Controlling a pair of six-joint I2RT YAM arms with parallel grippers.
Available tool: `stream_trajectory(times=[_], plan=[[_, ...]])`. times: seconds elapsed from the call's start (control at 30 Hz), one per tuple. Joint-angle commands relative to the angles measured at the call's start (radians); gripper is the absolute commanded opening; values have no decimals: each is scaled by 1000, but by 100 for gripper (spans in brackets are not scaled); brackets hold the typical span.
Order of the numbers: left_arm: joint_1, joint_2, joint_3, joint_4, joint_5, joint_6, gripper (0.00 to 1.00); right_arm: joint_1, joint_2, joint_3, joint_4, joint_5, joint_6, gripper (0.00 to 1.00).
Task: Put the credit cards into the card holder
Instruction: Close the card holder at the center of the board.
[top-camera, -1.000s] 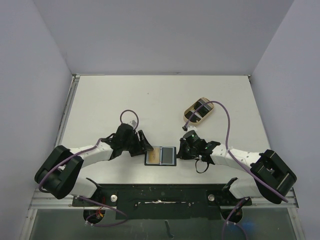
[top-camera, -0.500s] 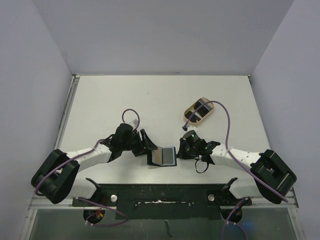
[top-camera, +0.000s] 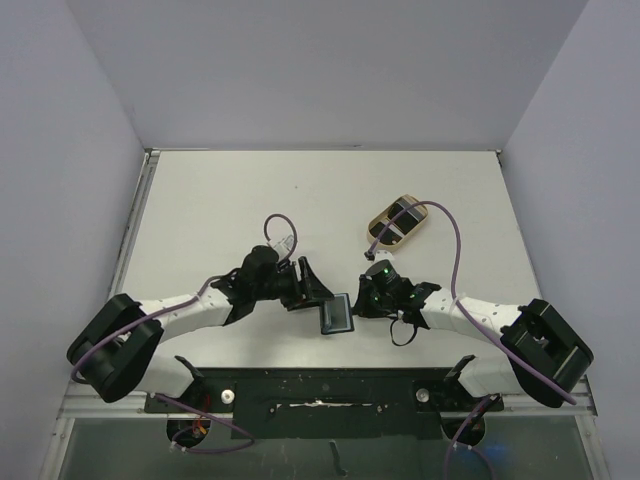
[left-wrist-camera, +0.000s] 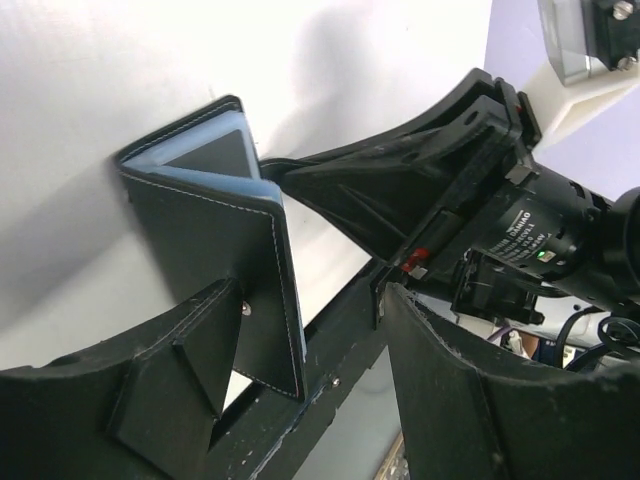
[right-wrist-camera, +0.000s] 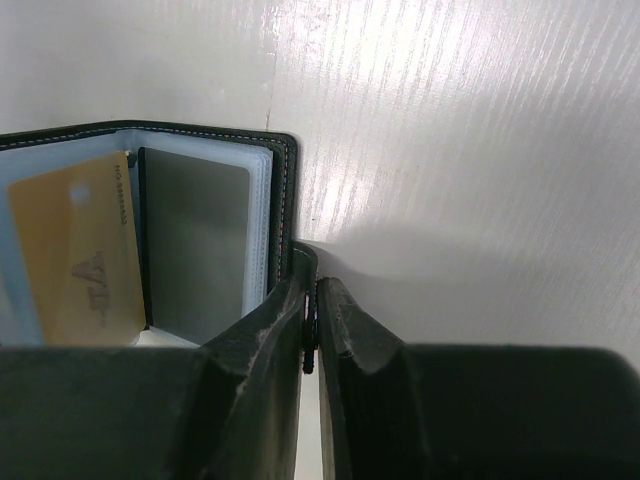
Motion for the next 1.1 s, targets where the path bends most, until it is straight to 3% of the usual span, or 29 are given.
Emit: stream_trajectory(times=[0.0,0.2,0.3,0.5,0.77,1.07], plan=[[-25,24,75,90,27,15,57,10,-19,23,42,7,11,14],[-28,98,95,93,31,48,47,9,-44,22,24,13,18,18],[-30,131,105,106,37,58,36,7,-57,19,12,22,17,17],[-31,193,130,96,37,81,39,5,-85,2,14,29,25,15],[-31,234,146,60,16,109,25,5,-125,-19,44,17,36,20],[-37,285,187,-8,11,129,18,3,-138,-30,42,18,40,13]])
